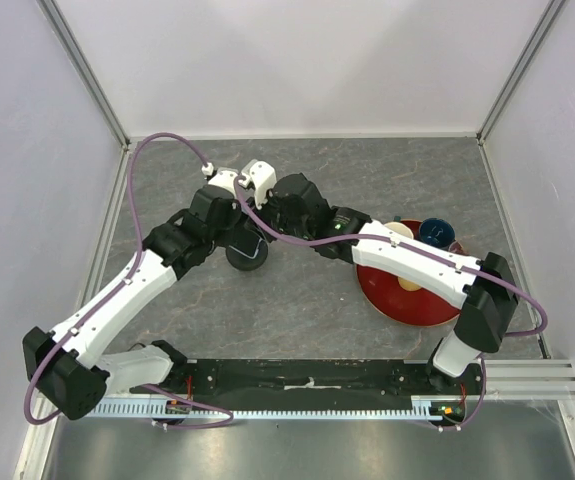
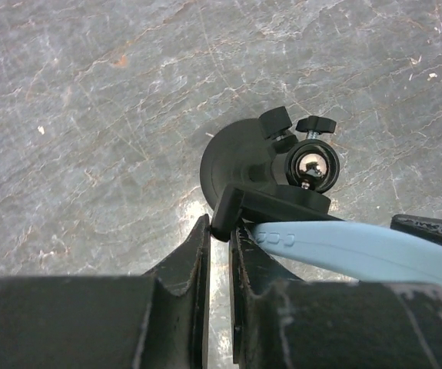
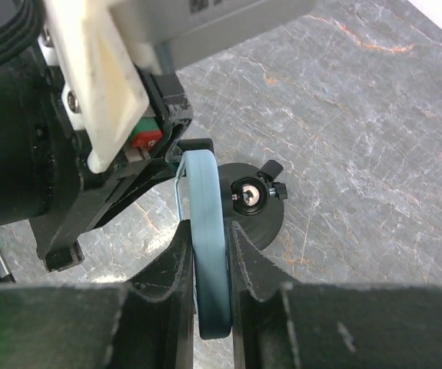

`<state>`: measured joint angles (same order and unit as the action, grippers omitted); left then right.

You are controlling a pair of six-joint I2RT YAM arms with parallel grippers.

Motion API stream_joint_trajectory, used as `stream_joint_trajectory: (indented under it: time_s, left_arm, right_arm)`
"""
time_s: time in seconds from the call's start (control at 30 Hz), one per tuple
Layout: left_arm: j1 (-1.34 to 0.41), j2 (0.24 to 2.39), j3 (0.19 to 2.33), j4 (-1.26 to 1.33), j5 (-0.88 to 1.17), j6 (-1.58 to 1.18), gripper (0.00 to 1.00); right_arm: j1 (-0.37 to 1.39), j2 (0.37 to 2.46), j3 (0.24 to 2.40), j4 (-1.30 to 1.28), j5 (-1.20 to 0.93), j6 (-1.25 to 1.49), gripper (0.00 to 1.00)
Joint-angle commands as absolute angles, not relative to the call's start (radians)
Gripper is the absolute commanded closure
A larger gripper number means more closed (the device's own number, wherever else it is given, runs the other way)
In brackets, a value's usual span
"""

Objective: Place the phone on the phone stand

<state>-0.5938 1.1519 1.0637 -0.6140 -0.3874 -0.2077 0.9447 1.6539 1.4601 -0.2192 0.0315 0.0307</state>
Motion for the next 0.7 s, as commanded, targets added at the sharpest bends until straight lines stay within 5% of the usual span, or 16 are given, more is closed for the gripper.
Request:
stream_joint_trajectory:
  time_s: [0.0,0.67]
  left_arm:
    - [-0.578,1.074,1.148,-0.799,-0.485,-0.397,0.98]
    - [-0.595,0.991,1.044,-1.023,-0.733,-0.733,0.98]
  right_arm:
    - [0.876,1.713,1.488,-0.275,0.423,-0.037,1.00]
    - [0.871,1.801,1.568,-0.385,0.457,-0.032,1.00]
